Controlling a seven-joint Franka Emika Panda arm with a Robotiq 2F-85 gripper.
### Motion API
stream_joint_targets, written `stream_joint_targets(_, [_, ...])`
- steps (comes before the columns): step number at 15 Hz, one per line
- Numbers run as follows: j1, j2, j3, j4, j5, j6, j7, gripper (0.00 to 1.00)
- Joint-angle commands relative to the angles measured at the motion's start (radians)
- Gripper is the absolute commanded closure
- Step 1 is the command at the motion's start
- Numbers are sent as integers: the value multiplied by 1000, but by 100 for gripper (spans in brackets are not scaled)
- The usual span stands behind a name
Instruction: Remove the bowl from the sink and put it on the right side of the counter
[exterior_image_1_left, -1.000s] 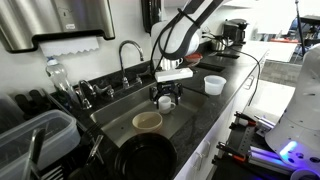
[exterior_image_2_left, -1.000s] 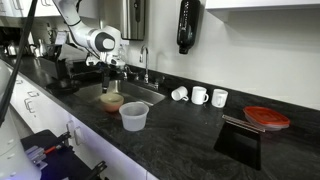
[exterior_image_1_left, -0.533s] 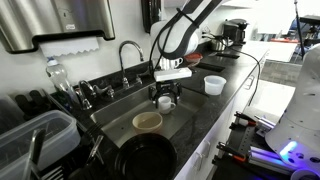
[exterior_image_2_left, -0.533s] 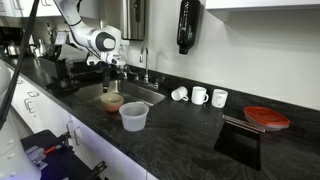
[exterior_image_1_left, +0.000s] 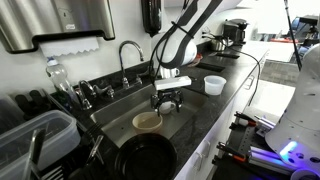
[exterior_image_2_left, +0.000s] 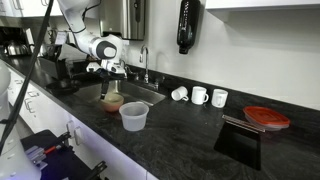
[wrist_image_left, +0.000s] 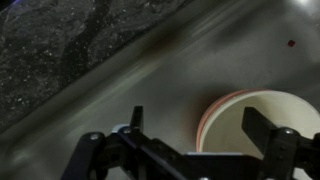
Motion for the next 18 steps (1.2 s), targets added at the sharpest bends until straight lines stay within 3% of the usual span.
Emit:
stream_joint_targets(1, [5, 38, -9, 23, 79, 51, 10, 0])
stream_joint_targets(10, [18, 141, -5, 71, 199, 143, 30, 0])
stream_joint_targets(18, [20, 138, -11, 62, 177, 132, 20, 0])
